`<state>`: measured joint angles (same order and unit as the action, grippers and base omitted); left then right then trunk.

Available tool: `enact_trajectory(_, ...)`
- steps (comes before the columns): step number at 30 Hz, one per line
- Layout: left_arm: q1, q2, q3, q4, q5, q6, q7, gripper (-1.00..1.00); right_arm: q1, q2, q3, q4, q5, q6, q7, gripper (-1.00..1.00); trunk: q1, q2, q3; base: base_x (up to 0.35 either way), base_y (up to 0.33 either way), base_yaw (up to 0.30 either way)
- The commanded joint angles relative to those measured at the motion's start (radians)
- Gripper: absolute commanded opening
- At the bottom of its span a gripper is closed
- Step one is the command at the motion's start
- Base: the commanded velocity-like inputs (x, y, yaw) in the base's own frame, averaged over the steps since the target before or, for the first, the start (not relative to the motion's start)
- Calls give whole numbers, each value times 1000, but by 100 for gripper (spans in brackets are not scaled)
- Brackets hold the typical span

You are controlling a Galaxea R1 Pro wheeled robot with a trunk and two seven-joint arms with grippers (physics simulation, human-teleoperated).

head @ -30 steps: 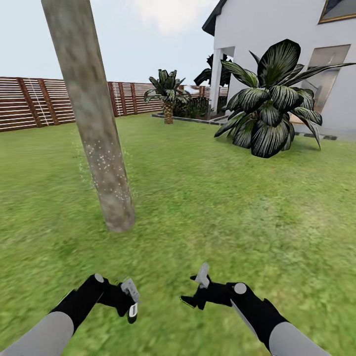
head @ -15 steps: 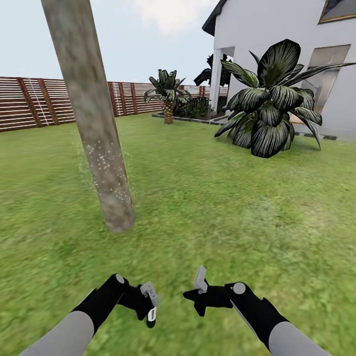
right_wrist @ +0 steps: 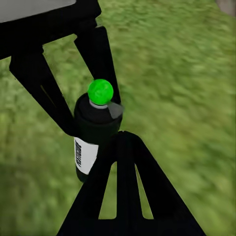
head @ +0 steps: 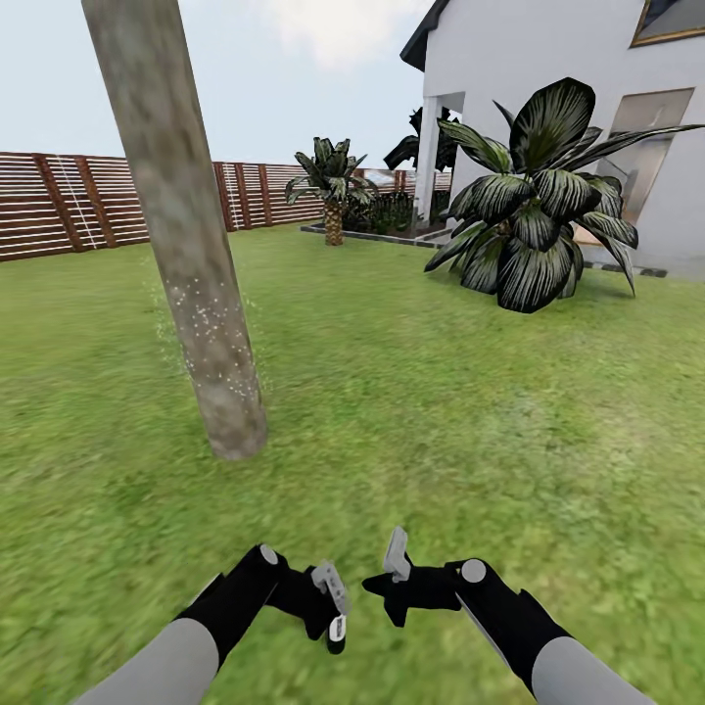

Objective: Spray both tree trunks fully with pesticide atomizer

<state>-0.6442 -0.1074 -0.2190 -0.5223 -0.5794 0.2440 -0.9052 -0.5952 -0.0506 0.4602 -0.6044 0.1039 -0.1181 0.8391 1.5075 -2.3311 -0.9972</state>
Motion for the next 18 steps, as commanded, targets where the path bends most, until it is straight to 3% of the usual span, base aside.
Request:
enact_trajectory(1, 0, -4, -1, 0, 0, 0, 0, -100, 0, 0, 0, 0, 2, 0, 0, -100, 0, 0, 0, 0, 0, 0)
enact_trajectory(18, 3, -38, -3, -1, 1, -4, -1, -100, -1, 0, 0, -1, 5, 0, 0, -100, 0, 0, 0, 0, 0, 0)
